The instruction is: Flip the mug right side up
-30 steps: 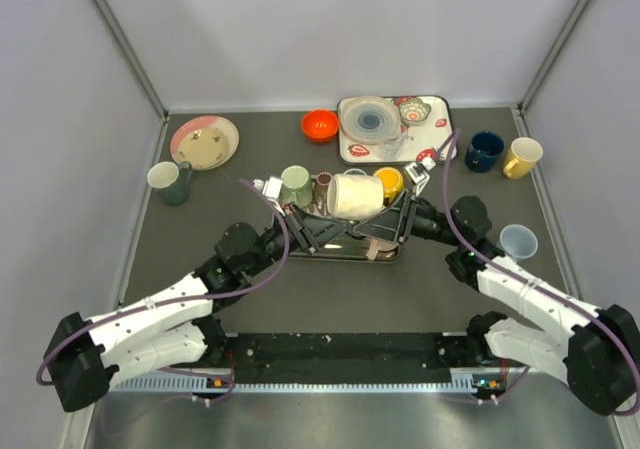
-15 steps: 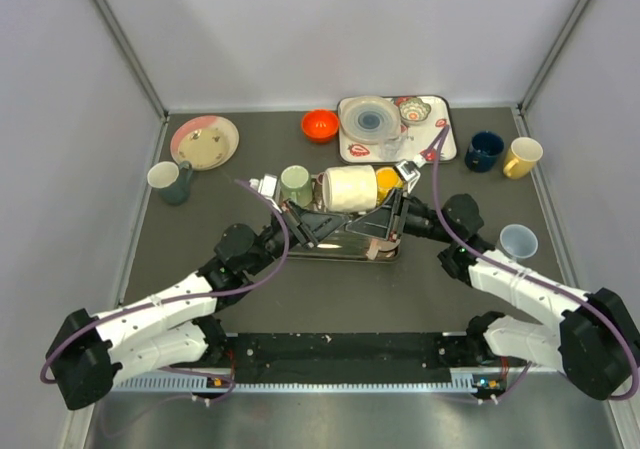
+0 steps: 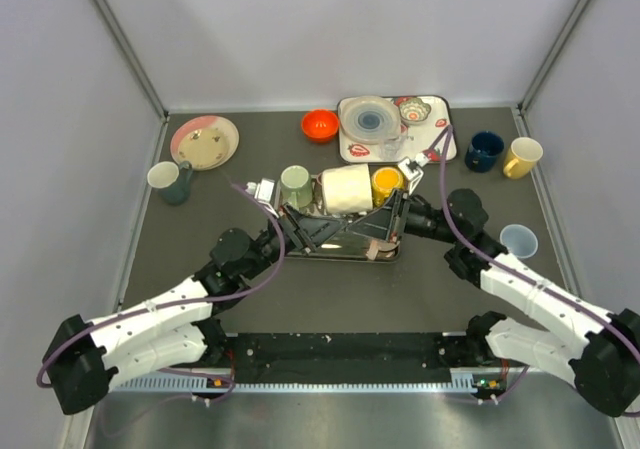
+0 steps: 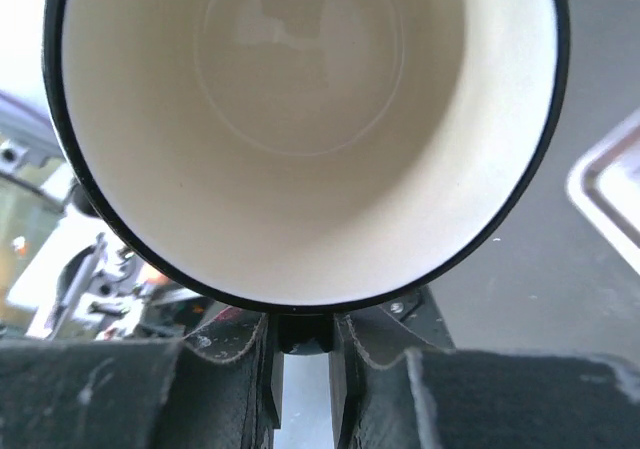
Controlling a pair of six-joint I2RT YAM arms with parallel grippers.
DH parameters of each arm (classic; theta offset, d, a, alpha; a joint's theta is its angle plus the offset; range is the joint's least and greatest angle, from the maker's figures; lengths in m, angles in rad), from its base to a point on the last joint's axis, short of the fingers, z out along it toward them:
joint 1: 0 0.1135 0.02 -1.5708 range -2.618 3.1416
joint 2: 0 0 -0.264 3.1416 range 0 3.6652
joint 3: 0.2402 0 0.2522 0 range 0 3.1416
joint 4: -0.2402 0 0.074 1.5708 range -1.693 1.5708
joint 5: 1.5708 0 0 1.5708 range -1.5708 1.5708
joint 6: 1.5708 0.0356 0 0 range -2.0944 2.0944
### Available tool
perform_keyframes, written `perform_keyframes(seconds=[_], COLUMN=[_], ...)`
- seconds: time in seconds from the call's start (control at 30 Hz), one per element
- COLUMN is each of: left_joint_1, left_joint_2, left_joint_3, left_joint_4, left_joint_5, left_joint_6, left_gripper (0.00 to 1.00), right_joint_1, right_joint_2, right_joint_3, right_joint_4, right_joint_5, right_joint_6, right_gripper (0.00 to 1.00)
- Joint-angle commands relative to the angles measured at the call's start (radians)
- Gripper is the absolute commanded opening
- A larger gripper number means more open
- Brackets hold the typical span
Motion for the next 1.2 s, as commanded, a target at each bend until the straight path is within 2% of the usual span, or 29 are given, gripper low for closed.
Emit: perform_keyframes(seconds=[0.0, 0.07, 0.23, 0.27, 0.37, 0.4, 0.5, 0.53, 0.63, 0.9, 1.17], left_joint_1=[-0.014, -0.014, -0.010, -0.008, -0.007, -0.007, -0.007, -0.005, -0.005, -0.007, -0.005], left_joint_2=[-0.080, -0.100, -0.158, -0.172, -0.232, -0.244, -0.290, -0.309, -0.333, -0.332, -0.323], left_joint_3=[0.001, 0.004, 0.033, 0.042, 0.054, 0.056, 0.062, 0.059, 0.059, 0.076, 0.093], left_joint_4=[-0.012, -0.034, -0.164, -0.198, -0.314, -0.338, -0.428, -0.443, -0.502, -0.630, -0.769], left_joint_5=[-0.003, -0.039, -0.137, -0.184, -0.301, -0.327, -0.407, -0.425, -0.473, -0.530, -0.573], left_joint_6=[0.111, 0.125, 0.180, 0.203, 0.255, 0.266, 0.298, 0.301, 0.310, 0.332, 0.323], left_gripper=[0.43, 0.52, 0.61, 0.62, 0.64, 0.64, 0.64, 0.64, 0.64, 0.61, 0.60], right_joint_1=[-0.009, -0.009, -0.009, -0.009, -0.010, -0.019, -0.087, -0.169, -0.306, -0.375, -0.507], right_joint_2=[-0.103, -0.125, -0.159, -0.163, -0.143, -0.119, -0.070, -0.060, -0.015, 0.197, 0.418], right_joint_3=[0.150, 0.173, 0.228, 0.277, 0.404, 0.433, 0.493, 0.495, 0.461, 0.473, 0.518], right_joint_4=[-0.321, -0.400, -0.580, -0.725, -0.950, -1.073, -1.191, -1.199, -1.202, -1.153, -1.105], right_joint_5=[0.196, 0.210, 0.330, 0.377, 0.648, 0.793, 0.923, 0.921, 0.897, 1.039, 1.026], right_joint_6=[-0.274, -0.301, -0.405, -0.434, -0.557, -0.600, -0.651, -0.655, -0.639, -0.540, -0.464], right_gripper=[0.00, 0.00, 0.00, 0.00, 0.00, 0.00, 0.00, 0.00, 0.00, 0.00, 0.00])
